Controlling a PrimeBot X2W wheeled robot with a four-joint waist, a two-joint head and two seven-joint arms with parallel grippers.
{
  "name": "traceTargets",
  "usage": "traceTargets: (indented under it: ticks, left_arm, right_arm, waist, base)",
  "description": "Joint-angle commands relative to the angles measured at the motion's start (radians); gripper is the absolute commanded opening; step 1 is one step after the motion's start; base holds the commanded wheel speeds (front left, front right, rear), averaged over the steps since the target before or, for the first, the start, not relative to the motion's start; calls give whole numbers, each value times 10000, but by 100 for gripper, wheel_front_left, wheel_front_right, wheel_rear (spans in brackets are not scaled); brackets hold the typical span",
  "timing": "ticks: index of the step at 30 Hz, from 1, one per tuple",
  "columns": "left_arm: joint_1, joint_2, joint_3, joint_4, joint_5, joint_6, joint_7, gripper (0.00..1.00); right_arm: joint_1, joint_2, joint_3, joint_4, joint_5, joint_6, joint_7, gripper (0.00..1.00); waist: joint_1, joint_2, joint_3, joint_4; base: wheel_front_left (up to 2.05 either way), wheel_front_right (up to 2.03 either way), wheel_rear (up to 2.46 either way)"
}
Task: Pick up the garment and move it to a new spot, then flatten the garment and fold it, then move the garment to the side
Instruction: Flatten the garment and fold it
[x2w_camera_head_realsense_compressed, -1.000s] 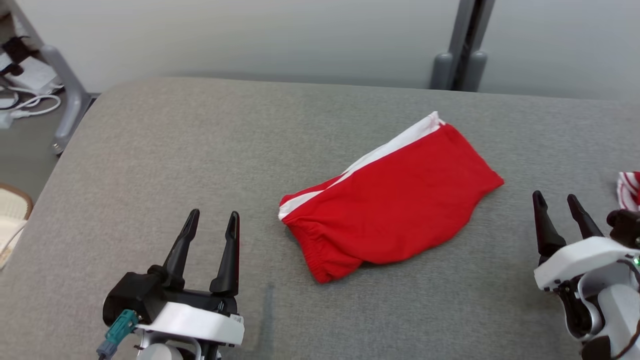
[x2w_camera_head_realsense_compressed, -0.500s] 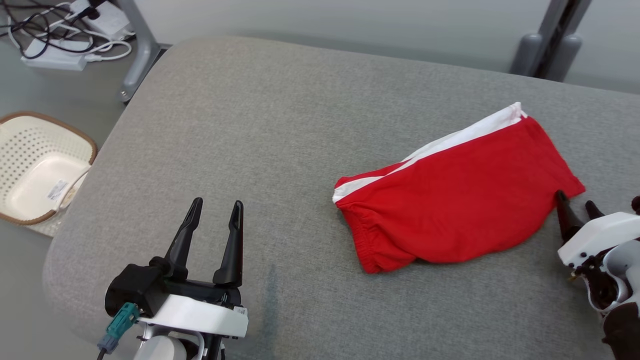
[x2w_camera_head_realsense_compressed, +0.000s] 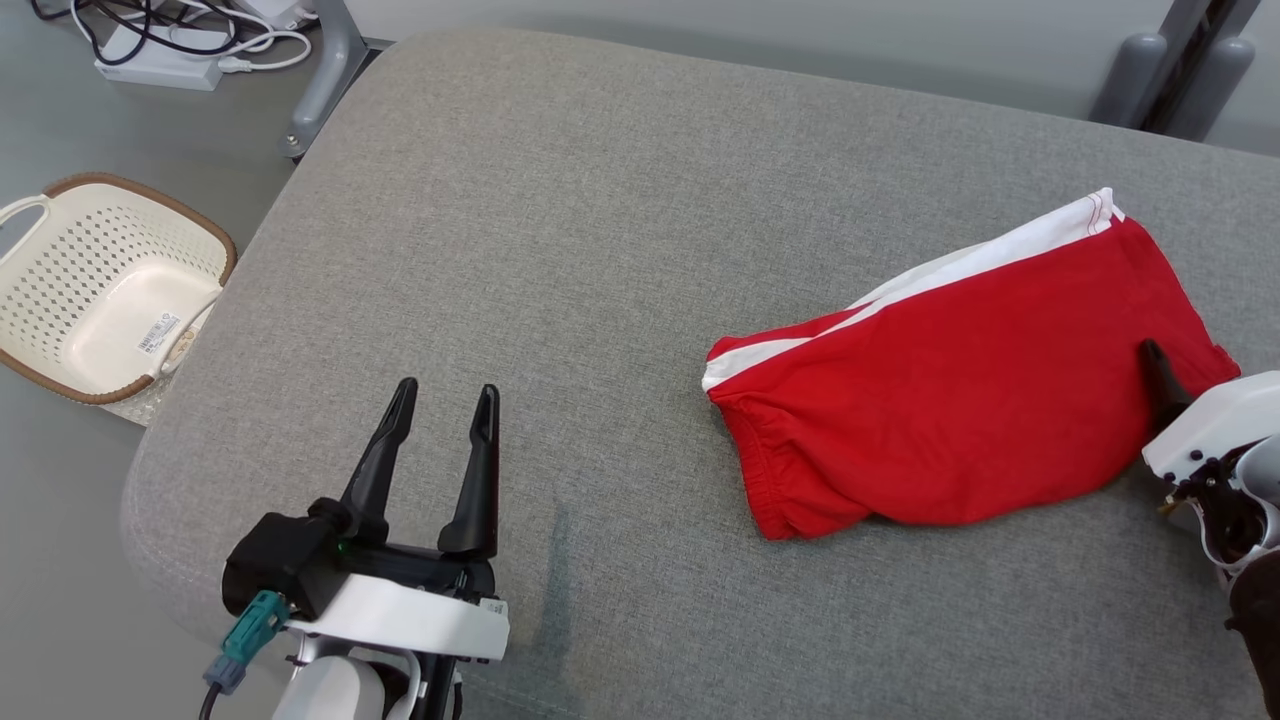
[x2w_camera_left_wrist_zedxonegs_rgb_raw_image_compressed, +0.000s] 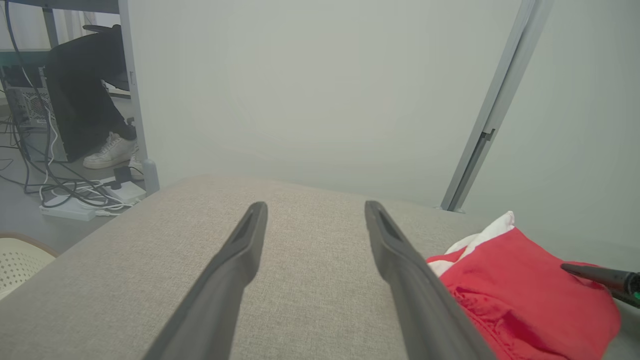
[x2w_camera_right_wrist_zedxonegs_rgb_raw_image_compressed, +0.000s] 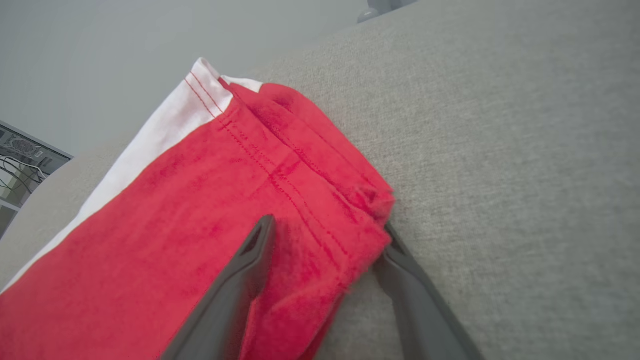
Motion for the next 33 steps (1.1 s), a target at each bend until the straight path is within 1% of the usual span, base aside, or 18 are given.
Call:
traceTargets:
  ticks: [1,3,4,5,6,7,16,25,28,33]
  left_arm:
    - [-186,39,-5,4,-42,60,-3,100]
    - [-198,38,-13,13,-39,67,-3,100]
    - [-216,36,-22,18,-30,76,-3,100]
    - [-225,38,-28,23,-14,76,-3,100]
    - [-234,38,-27,31,-2,86,-3,100]
    - [-247,39,-25,42,4,94,-3,100]
    - [-256,38,-8,123,51,76,-3,100]
    - [-81,38,33,176,72,95,-3,100]
    - [40,39,98,193,70,104,-3,100]
    - [365,41,223,276,180,-14,-3,100]
  right_arm:
    - [12,2,95,130,108,-4,-2,47]
    - [-37,-18,147,121,131,-4,-67,46]
    - [-80,-38,202,90,151,-4,-156,42]
    - [-104,-56,248,91,211,-4,-179,29]
    - [-121,-78,297,95,251,-4,-224,8]
    - [-127,-105,346,101,307,-4,-278,0]
    - [24,-332,765,-61,840,-4,-663,0]
    - [269,-574,909,-40,1454,-4,-1201,0]
    - [452,-503,975,6,1571,-4,-1457,0]
    - [964,-371,843,542,1786,-4,-1802,0]
  waist:
    - [0,0,17,-8]
    - [0,0,26,-16]
    - [0,0,28,-25]
    - [0,0,27,-36]
    - [0,0,26,-49]
    - [0,0,22,-59]
    - [0,0,-101,-173]
    - [0,0,-459,-311]
    - [0,0,-671,-399]
    - [0,0,-1231,-630]
  base:
    - [0,0,0]
    - [0,0,0]
    - [0,0,0]
    - [0,0,0]
    - [0,0,0]
    - [0,0,0]
    - [0,0,0]
    - [0,0,0]
    - [0,0,0]
    - [0,0,0]
